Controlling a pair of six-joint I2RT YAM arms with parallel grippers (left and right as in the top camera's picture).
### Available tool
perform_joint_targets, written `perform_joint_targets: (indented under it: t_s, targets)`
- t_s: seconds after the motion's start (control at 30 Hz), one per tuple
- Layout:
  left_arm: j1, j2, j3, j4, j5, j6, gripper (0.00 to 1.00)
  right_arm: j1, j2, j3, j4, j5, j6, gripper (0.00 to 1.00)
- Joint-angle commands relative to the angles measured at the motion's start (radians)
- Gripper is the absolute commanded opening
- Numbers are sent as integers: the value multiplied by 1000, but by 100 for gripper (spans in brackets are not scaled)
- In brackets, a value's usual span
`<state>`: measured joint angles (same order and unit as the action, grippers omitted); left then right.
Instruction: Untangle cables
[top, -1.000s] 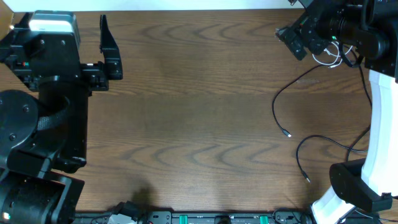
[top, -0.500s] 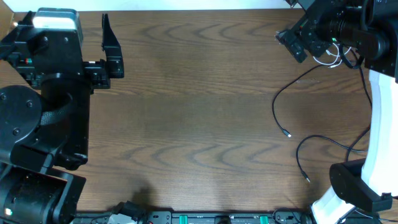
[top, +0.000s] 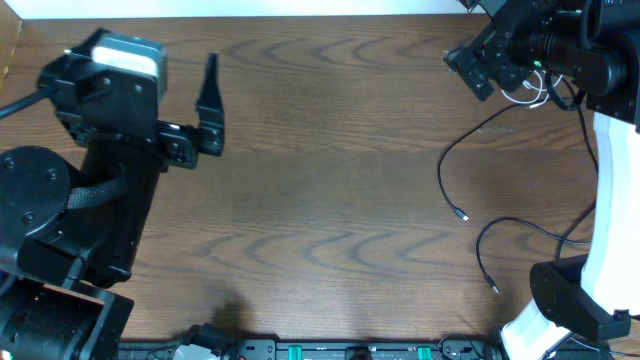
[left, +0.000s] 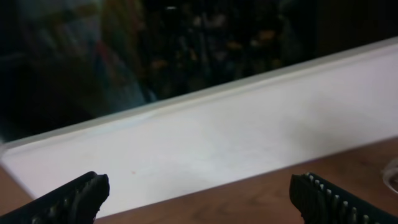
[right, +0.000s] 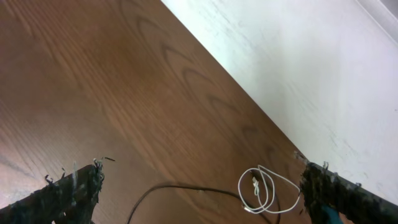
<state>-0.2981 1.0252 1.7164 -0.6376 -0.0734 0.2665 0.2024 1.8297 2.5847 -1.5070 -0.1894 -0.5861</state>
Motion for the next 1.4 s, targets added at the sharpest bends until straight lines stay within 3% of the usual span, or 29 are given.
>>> perform_joint_targets:
  t_s: [0.0, 0.4, 0.53, 0.77, 0.9, 1.07, 1.13, 1.37]
  targets:
    - [0, -16, 20, -38, 73, 13, 98, 0, -8, 5, -4, 0, 16, 99]
    - [0, -39, 20, -73, 56, 0, 98, 0, -8, 5, -4, 0, 16, 99]
    - [0, -135, 20, -111, -21, -131, 98, 0, -8, 5, -4, 0, 16, 99]
    - [1, -348, -34, -327, -175, -134, 98, 0, -8, 5, -4, 0, 16, 99]
    - [1, -471, -163, -340, -232, -137, 98, 0, -8, 5, -4, 0, 16, 99]
    - [0, -633, -474, -158, -244, -142, 98, 0, -8, 5, -4, 0, 16, 99]
    - [1, -700, -678, 14, -254, -142, 98, 0, -8, 5, -4, 0, 16, 99]
    - [14, -787, -1139, 488, -360, -142, 98, 0, -8, 5, -4, 0, 16, 99]
